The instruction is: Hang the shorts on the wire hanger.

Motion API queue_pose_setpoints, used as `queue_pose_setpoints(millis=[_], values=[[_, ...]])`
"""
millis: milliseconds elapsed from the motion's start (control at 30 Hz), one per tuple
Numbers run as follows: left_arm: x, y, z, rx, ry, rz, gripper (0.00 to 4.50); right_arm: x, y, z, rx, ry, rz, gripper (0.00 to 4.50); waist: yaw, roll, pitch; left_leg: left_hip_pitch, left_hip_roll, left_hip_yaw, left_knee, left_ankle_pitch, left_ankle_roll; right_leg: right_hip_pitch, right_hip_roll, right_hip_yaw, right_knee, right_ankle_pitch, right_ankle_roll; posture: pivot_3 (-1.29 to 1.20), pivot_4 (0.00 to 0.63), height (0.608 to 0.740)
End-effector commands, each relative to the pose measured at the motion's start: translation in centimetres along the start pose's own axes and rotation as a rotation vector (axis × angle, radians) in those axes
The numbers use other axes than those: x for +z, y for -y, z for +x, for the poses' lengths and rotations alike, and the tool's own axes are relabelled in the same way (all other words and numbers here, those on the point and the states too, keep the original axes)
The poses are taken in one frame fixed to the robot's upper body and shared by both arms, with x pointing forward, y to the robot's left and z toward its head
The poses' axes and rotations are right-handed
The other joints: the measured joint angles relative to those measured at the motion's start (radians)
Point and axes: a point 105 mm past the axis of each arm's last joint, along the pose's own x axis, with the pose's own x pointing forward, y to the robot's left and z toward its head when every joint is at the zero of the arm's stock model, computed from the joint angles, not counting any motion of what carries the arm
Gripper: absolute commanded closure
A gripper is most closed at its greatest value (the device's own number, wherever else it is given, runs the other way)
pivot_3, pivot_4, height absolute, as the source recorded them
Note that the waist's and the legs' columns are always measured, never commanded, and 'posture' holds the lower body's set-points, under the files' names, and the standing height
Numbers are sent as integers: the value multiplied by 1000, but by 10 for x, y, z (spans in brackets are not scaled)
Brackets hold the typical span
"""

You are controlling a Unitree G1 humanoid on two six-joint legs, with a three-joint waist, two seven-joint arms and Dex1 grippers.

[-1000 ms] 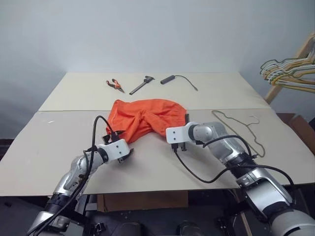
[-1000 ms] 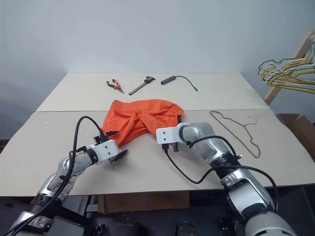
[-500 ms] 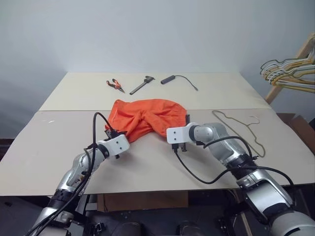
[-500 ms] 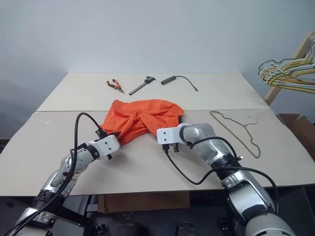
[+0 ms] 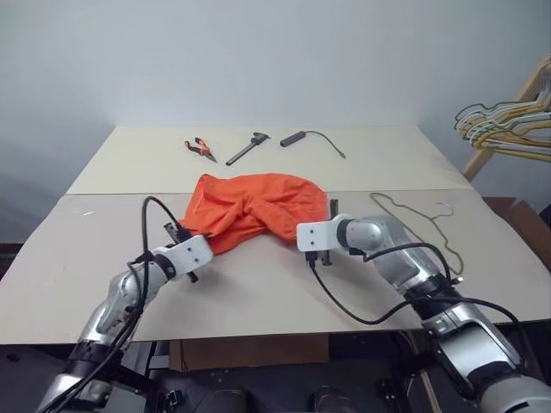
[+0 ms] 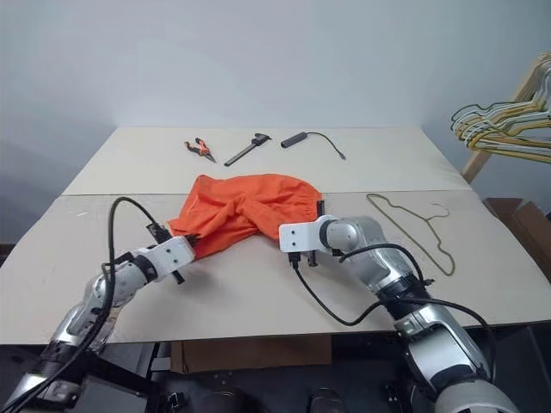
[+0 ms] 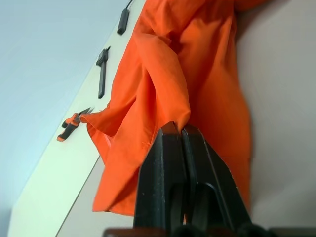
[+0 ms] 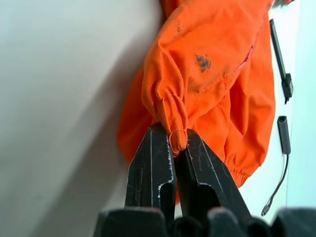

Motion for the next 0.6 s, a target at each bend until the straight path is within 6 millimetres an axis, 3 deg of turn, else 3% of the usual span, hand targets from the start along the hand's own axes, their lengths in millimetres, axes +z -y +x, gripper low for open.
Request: queue_pose_setpoints(millis=[33,133,333,467,600], values=[[20,-22,-32,-32,69,-6,4486,20,7,-29,-32,109,-70,4500,-1,0,0,0,1,0,0,0,0,0,0,0,0,0,0,110,0,740],[33,-13,-64,-185,108,-98,4486,20,-4,-43,-4,115,-106,4500,-11,0,0,1,6,0,0,0,0,0,1,0,0,0,-1,114,0,740],[52,37,-117,-602,87,-273,4486,10,-38,-53,104,125,-156,4500,-22,0,0,6,7,2,0,-1,0,3,1,-1,0,-1,-2,113,0,740],[42,66,-134,-776,-22,-279,4486,7,-55,-58,182,150,-181,4500,-22,0,0,8,7,5,0,-1,0,4,3,-1,0,-4,-5,113,0,740],[33,78,-132,-806,-71,-259,4486,4,-60,-57,199,162,-251,4500,-21,0,0,10,7,5,0,-1,0,5,4,0,0,-8,-12,110,0,740]])
